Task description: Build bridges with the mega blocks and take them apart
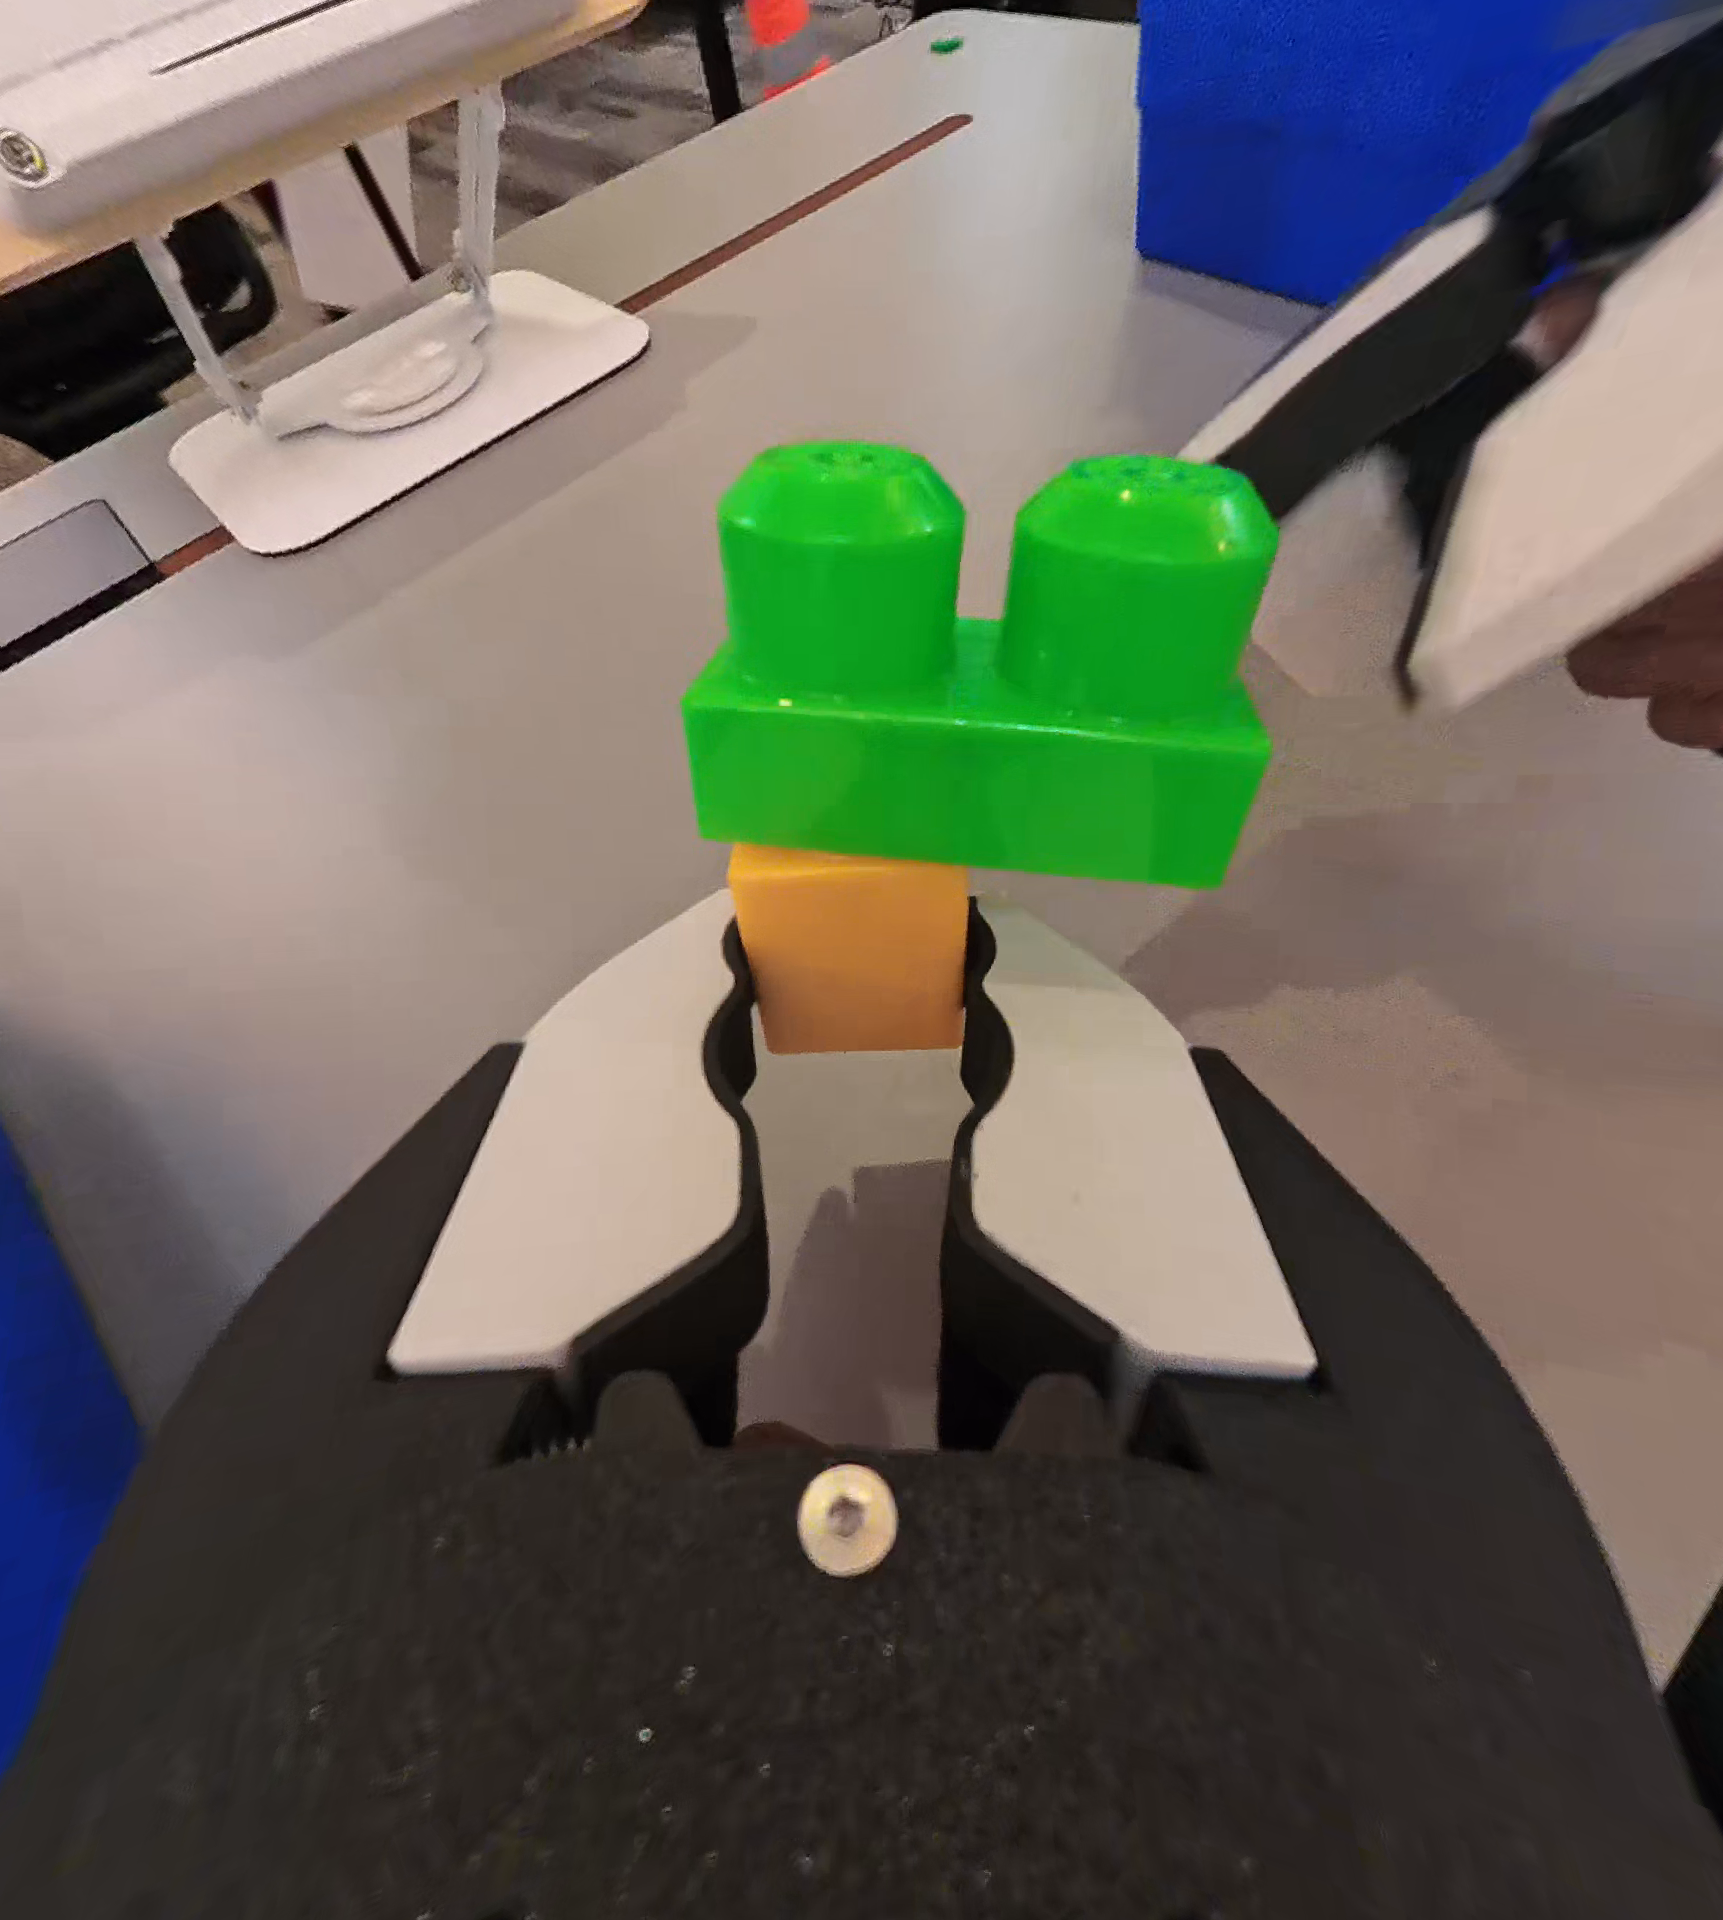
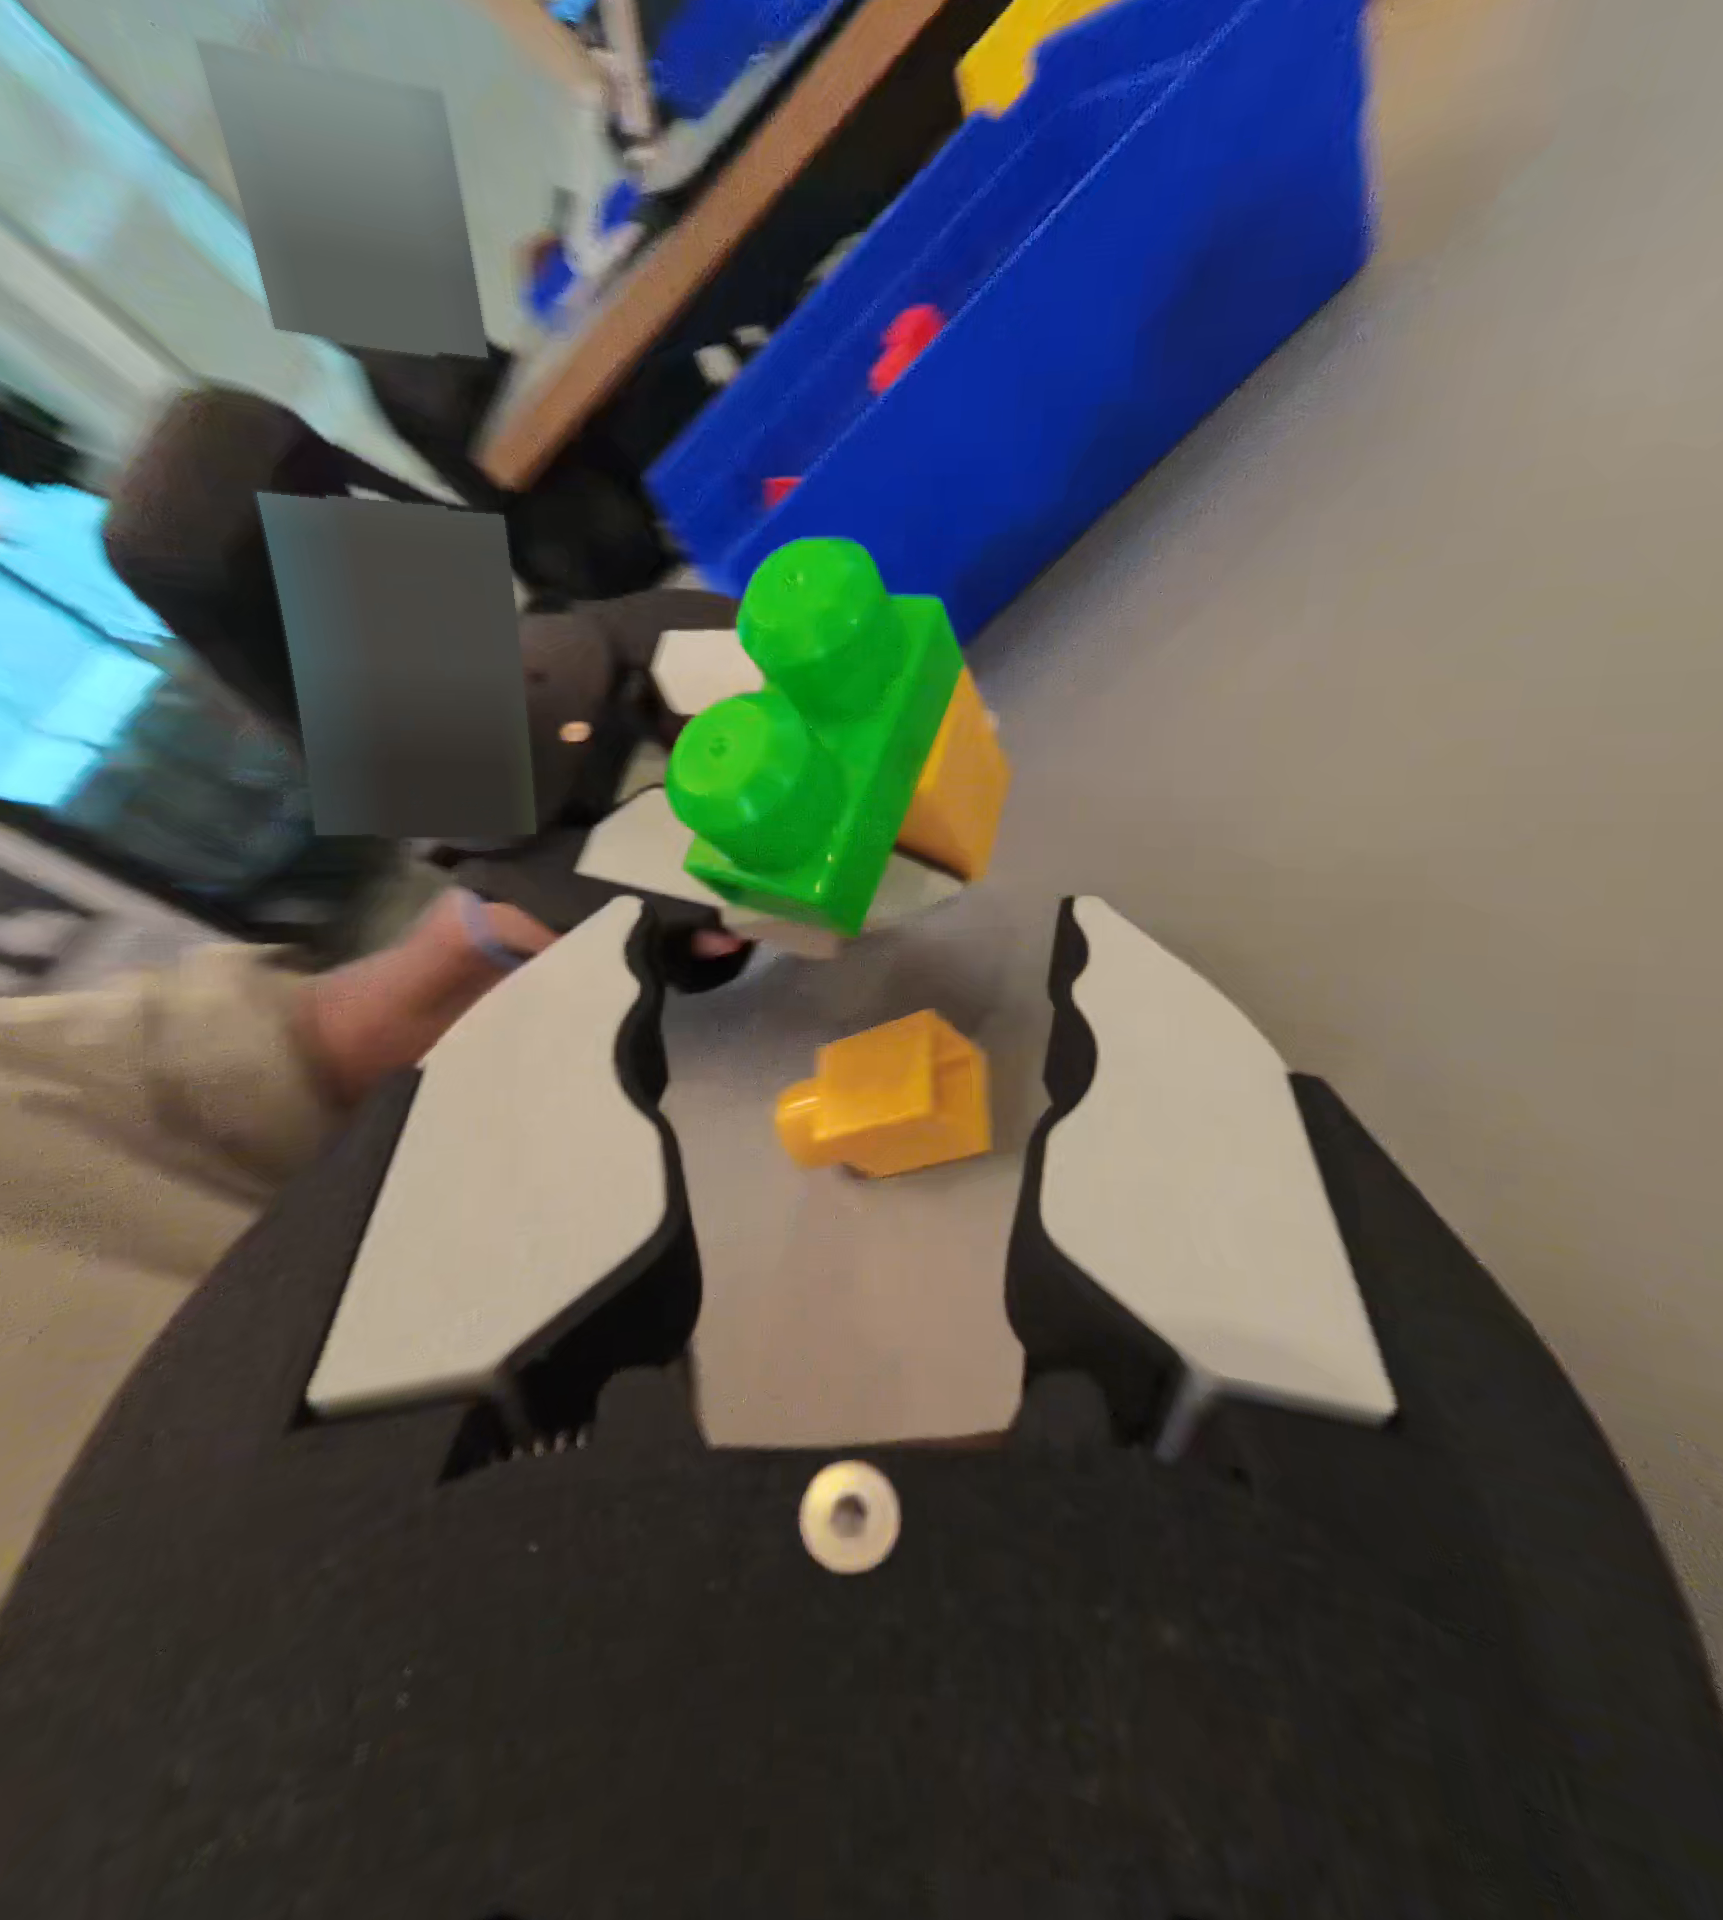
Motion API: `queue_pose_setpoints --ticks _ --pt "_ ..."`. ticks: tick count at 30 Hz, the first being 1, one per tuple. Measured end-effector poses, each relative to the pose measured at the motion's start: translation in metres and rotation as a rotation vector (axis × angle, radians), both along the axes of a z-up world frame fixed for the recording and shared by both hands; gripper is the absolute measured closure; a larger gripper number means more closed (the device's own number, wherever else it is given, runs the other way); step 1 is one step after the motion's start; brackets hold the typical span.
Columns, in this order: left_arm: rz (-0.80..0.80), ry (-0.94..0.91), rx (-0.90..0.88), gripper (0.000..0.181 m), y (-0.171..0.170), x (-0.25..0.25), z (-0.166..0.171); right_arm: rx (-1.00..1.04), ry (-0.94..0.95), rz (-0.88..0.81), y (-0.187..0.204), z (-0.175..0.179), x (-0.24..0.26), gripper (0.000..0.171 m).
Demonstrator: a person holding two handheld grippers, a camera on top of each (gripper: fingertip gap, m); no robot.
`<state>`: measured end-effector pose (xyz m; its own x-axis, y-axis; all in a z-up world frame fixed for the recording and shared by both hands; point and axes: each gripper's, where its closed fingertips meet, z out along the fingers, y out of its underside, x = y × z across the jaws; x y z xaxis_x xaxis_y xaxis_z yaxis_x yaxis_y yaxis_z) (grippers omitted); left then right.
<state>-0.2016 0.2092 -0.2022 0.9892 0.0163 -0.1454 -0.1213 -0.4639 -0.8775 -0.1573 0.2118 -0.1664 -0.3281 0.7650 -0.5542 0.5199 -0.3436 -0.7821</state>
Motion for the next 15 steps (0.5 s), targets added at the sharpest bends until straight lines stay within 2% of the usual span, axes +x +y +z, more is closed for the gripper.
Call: queue_pose_setpoints --ticks 2,5,8,12,15 --pt "0.055 0.016 -0.011 0.145 0.000 -0.001 -0.001 0.169 0.040 -0.080 -0.004 0.000 -0.004 0.100" --pt "0.058 0.022 -0.017 0.145 0.003 0.008 -0.002 0.342 0.073 -0.142 -0.009 0.000 -0.012 0.119" --pt "0.072 0.112 -0.023 0.145 0.002 0.009 -0.001 0.372 0.058 -0.160 -0.011 -0.002 -0.019 0.132" --pt "0.059 0.132 -0.050 0.145 -0.003 0.005 -0.007 0.380 0.006 -0.130 -0.013 -0.008 -0.020 0.134" --pt "0.035 0.168 -0.077 0.146 -0.005 0.003 -0.008 0.294 0.006 -0.108 -0.012 -0.004 -0.019 0.134"
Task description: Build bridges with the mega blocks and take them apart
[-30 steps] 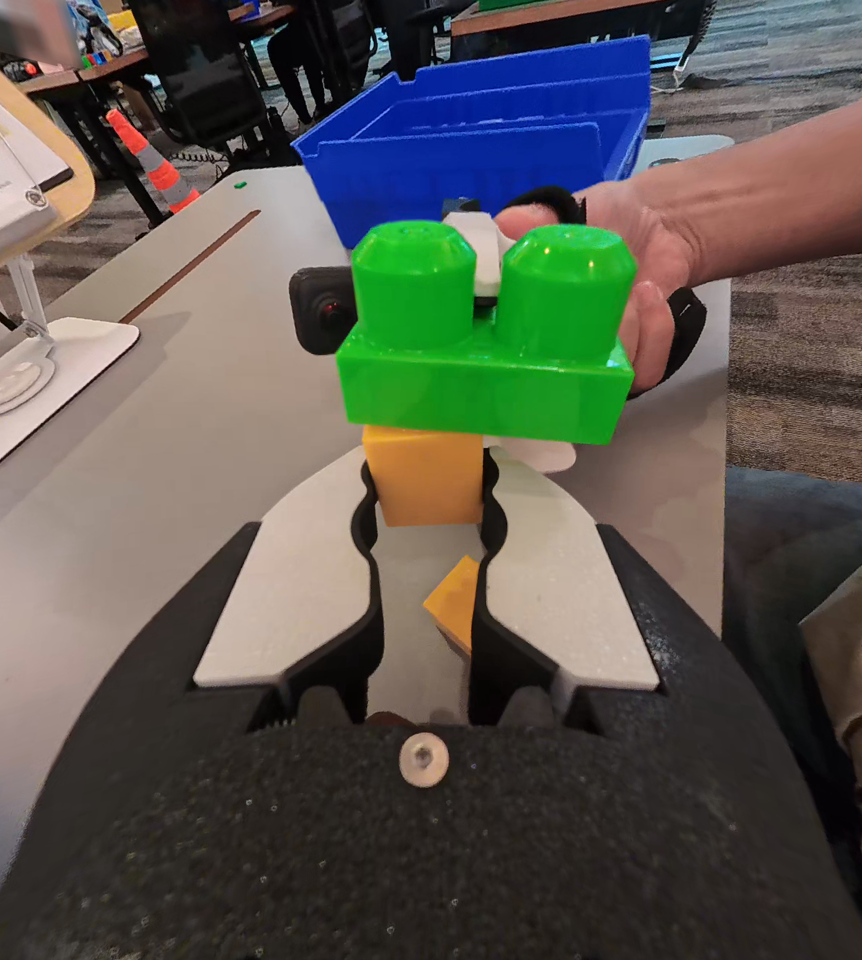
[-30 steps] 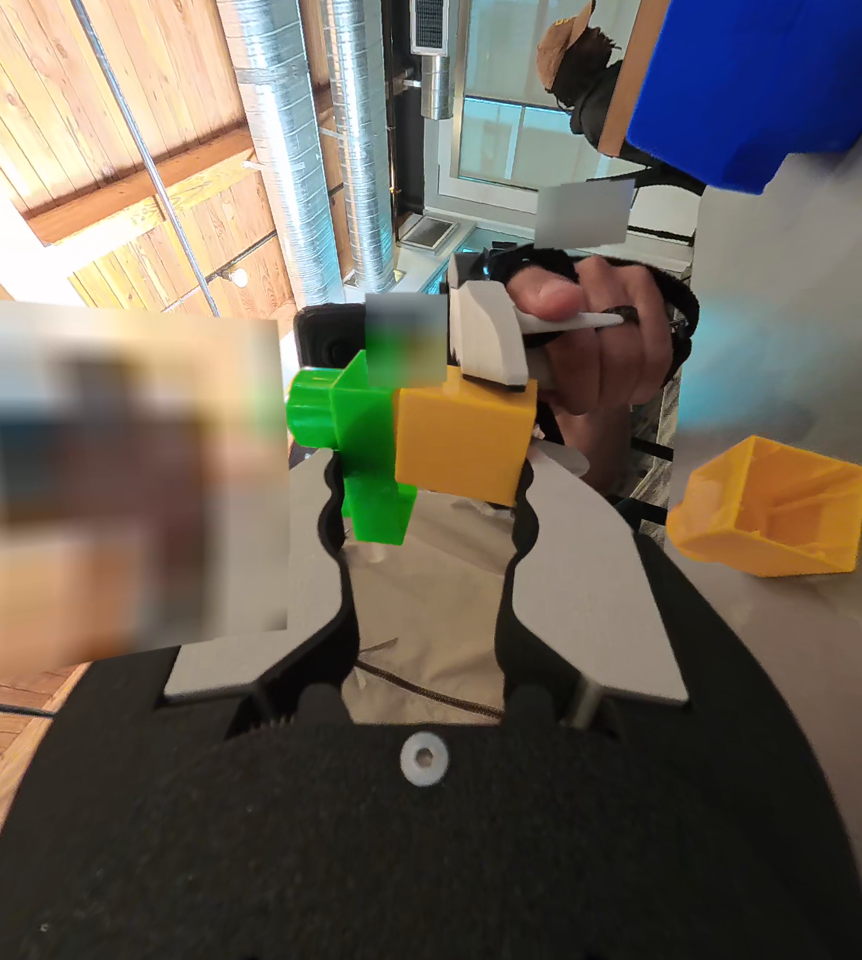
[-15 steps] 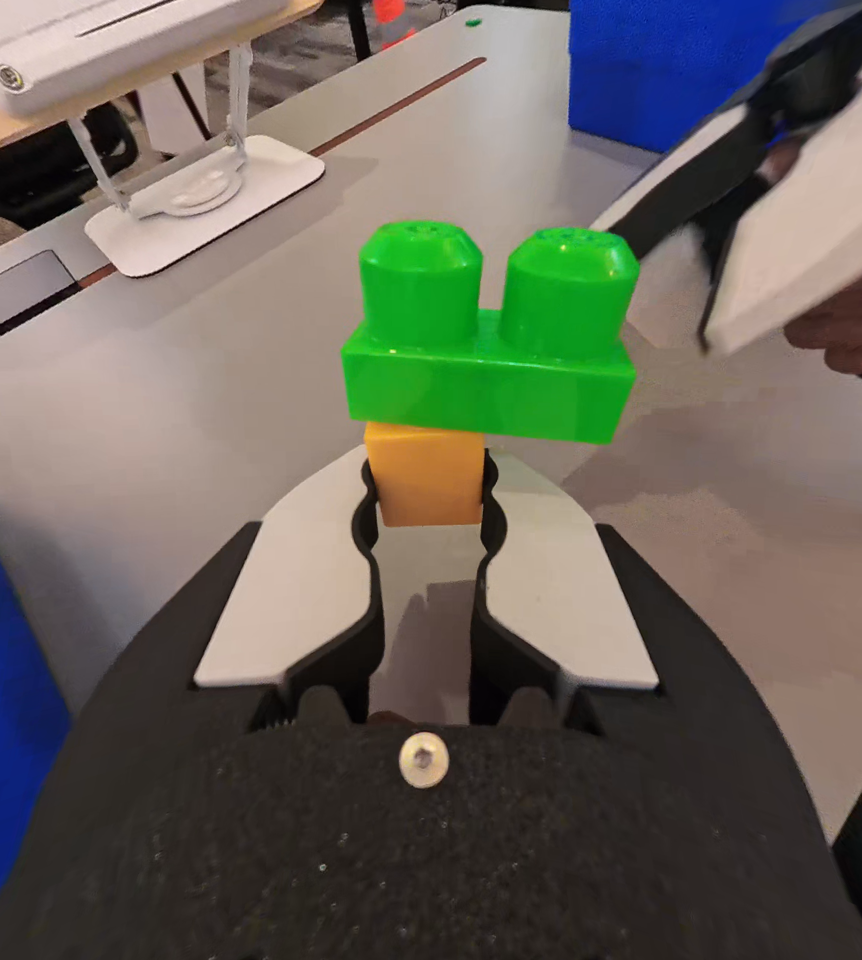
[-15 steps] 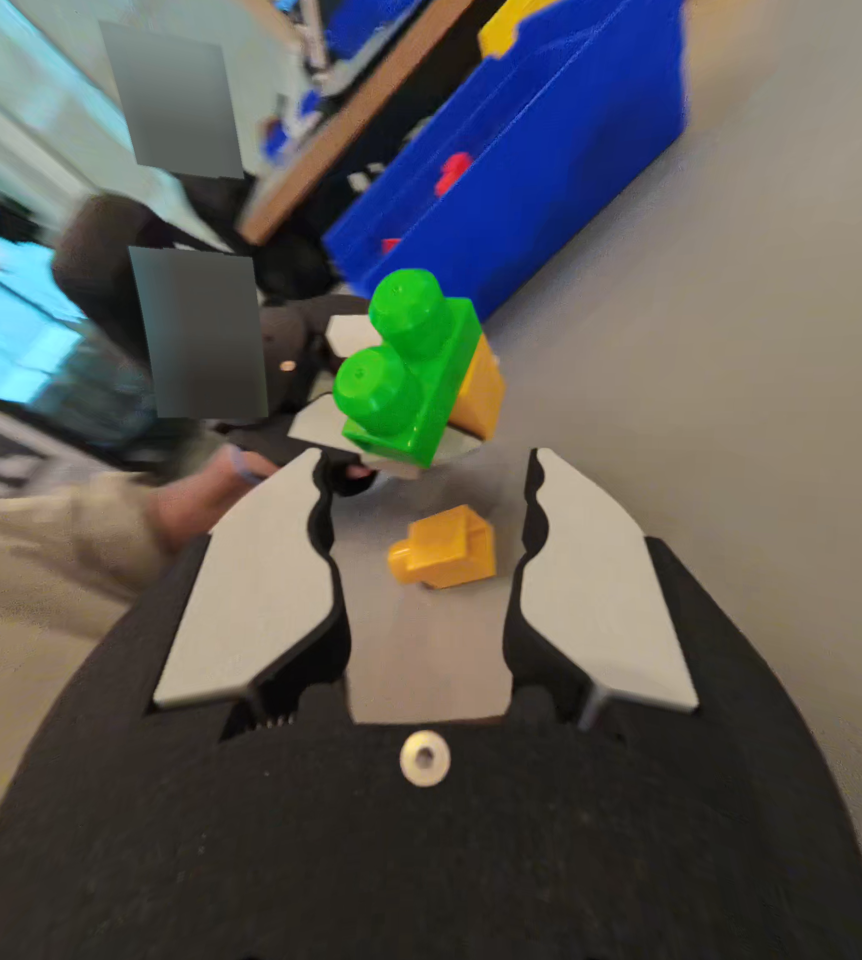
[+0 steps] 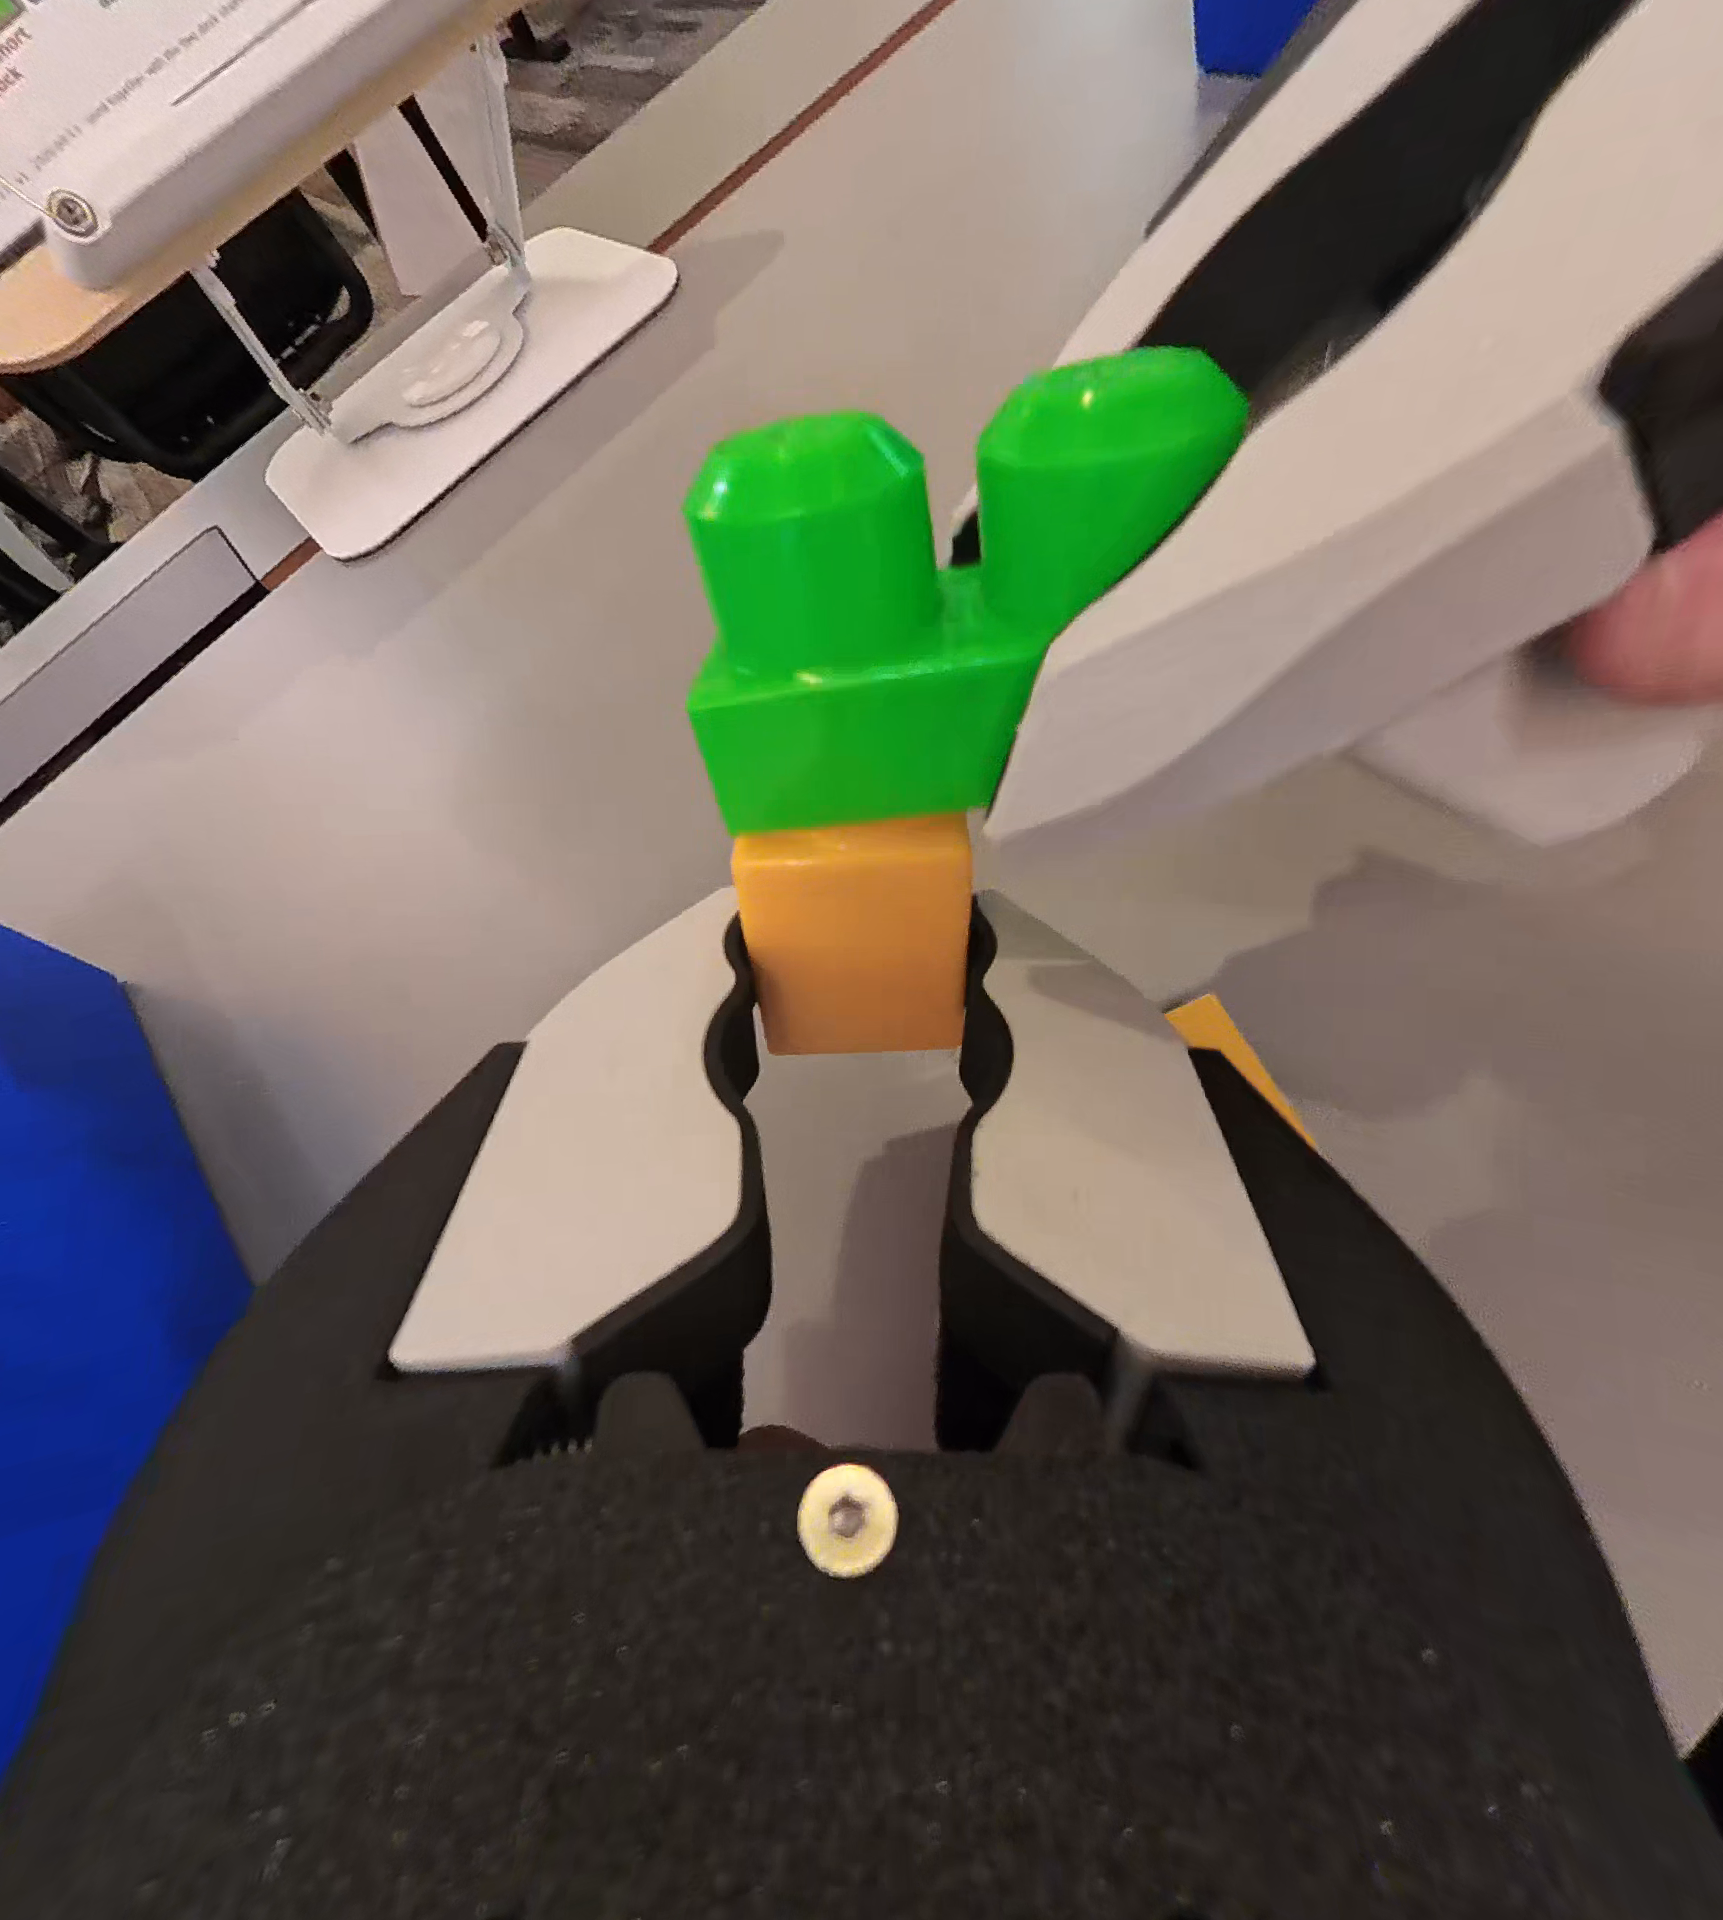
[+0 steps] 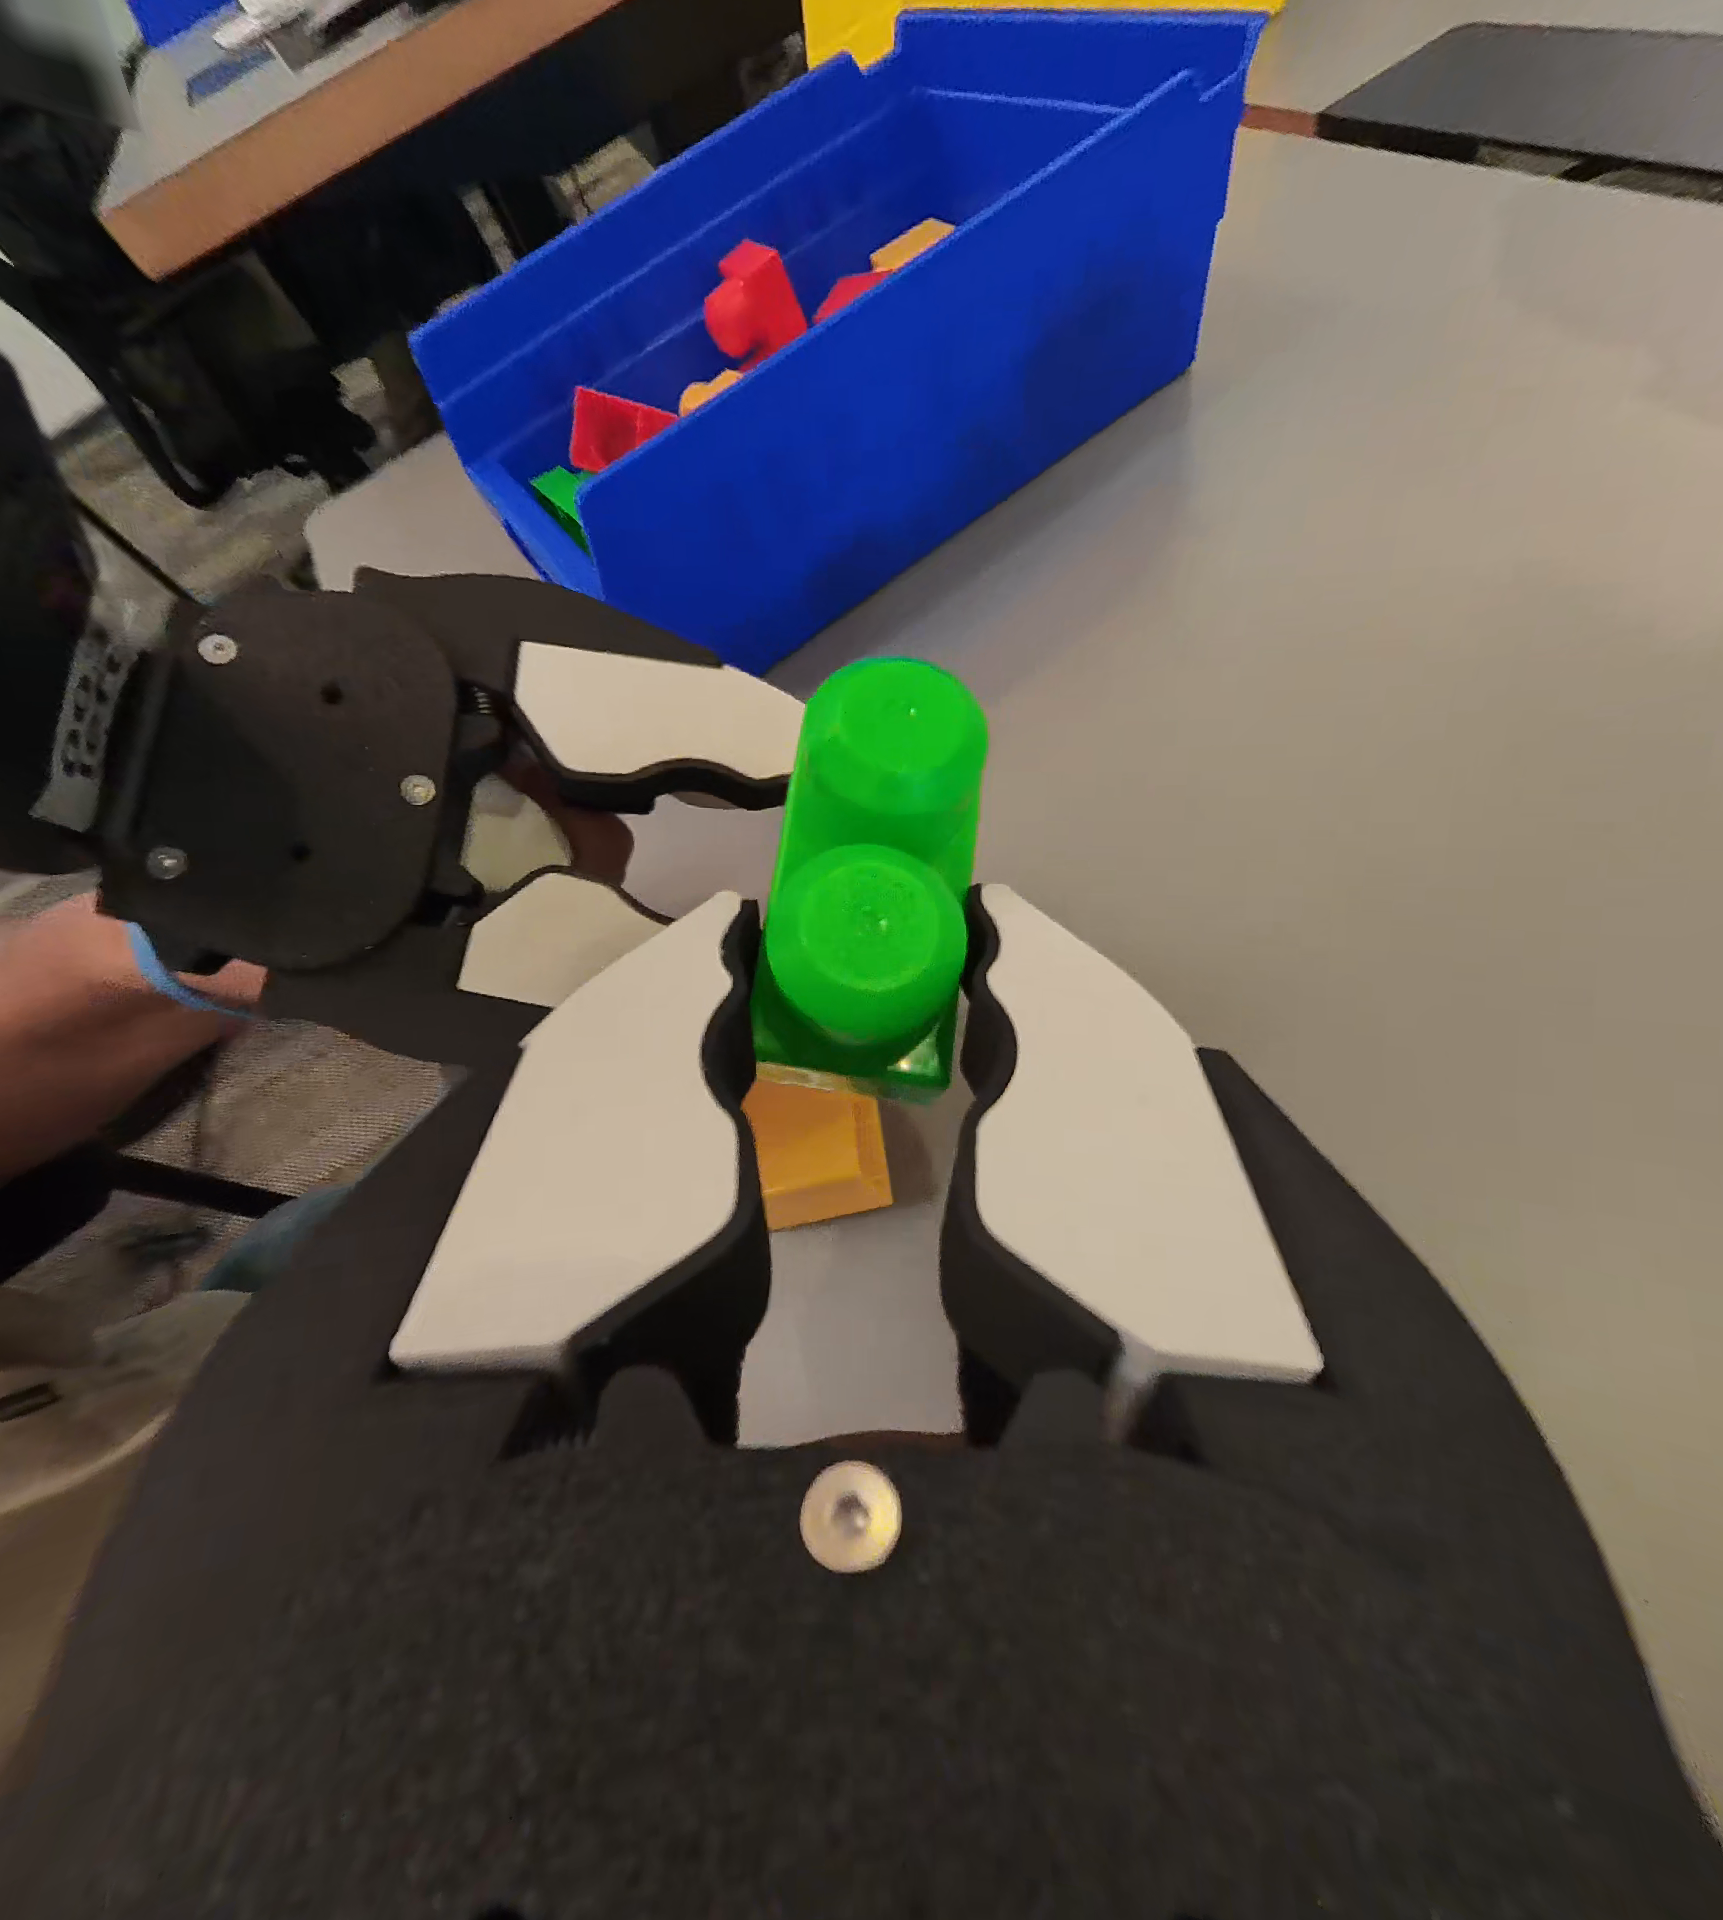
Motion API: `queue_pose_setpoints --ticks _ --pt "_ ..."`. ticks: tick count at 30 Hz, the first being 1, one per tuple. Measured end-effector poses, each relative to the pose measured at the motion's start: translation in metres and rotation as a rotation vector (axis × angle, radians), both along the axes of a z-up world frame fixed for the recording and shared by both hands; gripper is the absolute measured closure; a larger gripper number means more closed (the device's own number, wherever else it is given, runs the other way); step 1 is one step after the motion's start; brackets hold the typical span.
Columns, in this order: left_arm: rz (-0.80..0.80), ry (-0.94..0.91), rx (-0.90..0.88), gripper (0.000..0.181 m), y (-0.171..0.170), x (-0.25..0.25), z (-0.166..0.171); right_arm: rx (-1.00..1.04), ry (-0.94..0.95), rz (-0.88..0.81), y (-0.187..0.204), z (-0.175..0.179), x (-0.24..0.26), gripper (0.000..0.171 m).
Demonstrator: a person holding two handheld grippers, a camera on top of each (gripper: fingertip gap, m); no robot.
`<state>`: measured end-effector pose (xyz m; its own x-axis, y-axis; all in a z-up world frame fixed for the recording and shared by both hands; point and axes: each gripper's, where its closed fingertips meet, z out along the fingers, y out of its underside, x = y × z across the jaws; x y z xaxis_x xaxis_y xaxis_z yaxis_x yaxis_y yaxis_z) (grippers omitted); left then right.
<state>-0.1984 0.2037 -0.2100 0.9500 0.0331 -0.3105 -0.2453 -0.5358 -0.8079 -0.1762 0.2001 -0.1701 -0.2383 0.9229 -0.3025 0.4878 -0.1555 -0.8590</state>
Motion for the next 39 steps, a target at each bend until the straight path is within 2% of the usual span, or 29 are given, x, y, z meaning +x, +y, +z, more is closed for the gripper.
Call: queue_pose_setpoints --ticks 2,4,7,9,12,18,21,25,28,31,33,34,36,39 --pt "0.054 0.064 -0.079 0.146 -0.006 -0.015 -0.011 -0.065 0.042 -0.021 0.009 0.013 0.002 0.134" --pt "0.025 -0.059 -0.058 0.146 -0.007 -0.014 -0.018 -0.017 0.038 -0.047 0.025 0.018 0.008 0.134" --pt "0.059 -0.215 -0.123 0.145 -0.014 -0.025 -0.034 0.278 -0.171 -0.145 0.075 -0.026 0.029 0.134" --pt "0.090 -0.277 -0.112 0.145 -0.013 -0.036 -0.036 0.326 -0.289 -0.184 0.102 -0.056 0.044 0.134" --pt "0.102 -0.323 -0.190 0.144 -0.014 -0.044 -0.050 0.426 -0.391 -0.202 0.124 -0.083 0.057 0.133" --pt "0.114 -0.314 -0.233 0.142 -0.009 -0.046 -0.060 0.403 -0.415 -0.182 0.134 -0.100 0.059 0.132" --pt "0.132 -0.315 -0.229 0.120 -0.010 -0.048 -0.060 0.390 -0.383 -0.189 0.134 -0.097 0.058 0.105" --pt "0.160 -0.290 -0.215 0.108 -0.019 -0.051 -0.056 0.387 -0.328 -0.225 0.135 -0.080 0.066 0.097" --pt "0.177 -0.267 -0.162 0.110 -0.040 -0.049 -0.043 0.418 -0.217 -0.252 0.122 -0.043 0.081 0.099" --pt "0.140 -0.310 -0.074 0.113 -0.066 -0.029 -0.025 0.412 -0.083 -0.085 0.044 -0.017 0.085 0.105" --pt "0.112 -0.330 -0.036 0.121 -0.082 -0.014 -0.021 0.489 -0.105 0.048 -0.010 -0.034 0.080 0.107" --pt "0.110 -0.316 -0.025 0.123 -0.088 -0.010 -0.020 0.581 -0.121 0.066 -0.021 -0.044 0.074 0.107" --pt "0.150 -0.263 0.018 0.125 -0.098 -0.008 -0.015 0.691 -0.139 0.109 -0.031 -0.061 0.060 0.110" --pt "0.132 -0.209 0.018 0.126 -0.108 0.007 -0.014 0.590 -0.173 0.163 -0.038 -0.073 0.050 0.111"
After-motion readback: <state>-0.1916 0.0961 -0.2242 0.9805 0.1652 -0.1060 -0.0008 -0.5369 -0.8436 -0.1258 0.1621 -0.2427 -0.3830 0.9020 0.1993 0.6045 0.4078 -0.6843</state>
